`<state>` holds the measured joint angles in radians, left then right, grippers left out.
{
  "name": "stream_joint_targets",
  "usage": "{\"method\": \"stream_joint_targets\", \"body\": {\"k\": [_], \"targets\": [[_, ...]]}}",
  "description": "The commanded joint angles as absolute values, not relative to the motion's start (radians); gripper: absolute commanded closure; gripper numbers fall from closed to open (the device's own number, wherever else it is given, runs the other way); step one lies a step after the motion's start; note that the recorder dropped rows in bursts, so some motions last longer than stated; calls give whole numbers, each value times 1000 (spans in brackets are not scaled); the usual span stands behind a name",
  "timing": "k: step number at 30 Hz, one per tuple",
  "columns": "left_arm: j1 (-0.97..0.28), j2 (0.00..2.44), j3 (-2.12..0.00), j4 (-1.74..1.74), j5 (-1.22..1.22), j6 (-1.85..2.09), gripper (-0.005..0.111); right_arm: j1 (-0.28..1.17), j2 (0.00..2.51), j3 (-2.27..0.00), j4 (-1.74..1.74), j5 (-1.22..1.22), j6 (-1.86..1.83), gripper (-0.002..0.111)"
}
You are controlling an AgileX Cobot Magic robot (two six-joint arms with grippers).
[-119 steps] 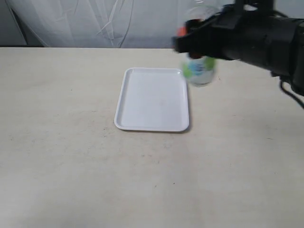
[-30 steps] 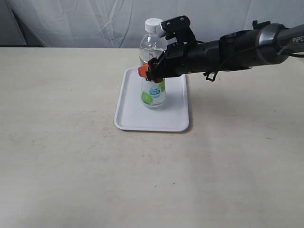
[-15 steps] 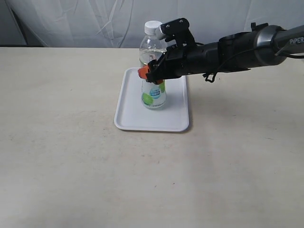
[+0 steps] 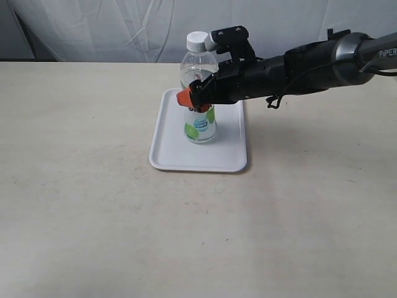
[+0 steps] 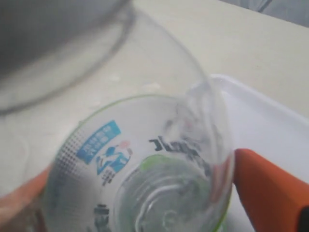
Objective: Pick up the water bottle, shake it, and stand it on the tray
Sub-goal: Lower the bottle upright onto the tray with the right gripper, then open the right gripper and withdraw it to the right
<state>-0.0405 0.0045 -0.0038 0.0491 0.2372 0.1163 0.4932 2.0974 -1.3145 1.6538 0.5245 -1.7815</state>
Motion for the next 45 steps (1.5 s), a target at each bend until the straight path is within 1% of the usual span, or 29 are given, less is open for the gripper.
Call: {"method": "stream_joint_targets", "body": {"k": [1,11,19,23,26,27,30,31,32,33,34,35,36,37,42,45], "targets": [[-41,0,0,47,239,114,106,491,2086,-1320,1571,525,-1695,25],[-41,0,0,47,239,114,106,491,2074,-1318,1376,514,-1506,25],[-41,0,0,47,239,114,106,489,2005,-1278,1247,439,-1410,25],[-41,0,0,47,239,114,106,489,1975,-1235,1128,432,-1299,25],[-41,0,0,47,239,115,106,489,1943,-1197,1081,410,-1281,28],[-41,0,0,47,239,115,106,489,1913,-1169,1065,410,-1269,30],[-41,0,0,47,239,115,106,489,1844,-1104,998,369,-1175,30],[-41,0,0,47,239,115,106,489,1803,-1069,931,341,-1073,32],[-41,0,0,47,239,113,106,489,1782,-1049,895,332,-1017,36],[-41,0,0,47,239,113,106,489,1746,-1015,821,335,-940,51],[-41,0,0,47,239,113,106,489,1724,-998,783,342,-884,61],[-41,0,0,47,239,113,106,489,1679,-965,721,357,-770,80],[-41,0,0,47,239,113,106,489,1634,-935,675,368,-689,91],[-41,0,0,47,239,113,106,489,1589,-910,639,368,-636,95],[-41,0,0,47,239,113,106,489,1294,-755,464,449,-354,94],[-41,0,0,47,239,113,106,489,1171,-712,454,516,-281,95]]}}
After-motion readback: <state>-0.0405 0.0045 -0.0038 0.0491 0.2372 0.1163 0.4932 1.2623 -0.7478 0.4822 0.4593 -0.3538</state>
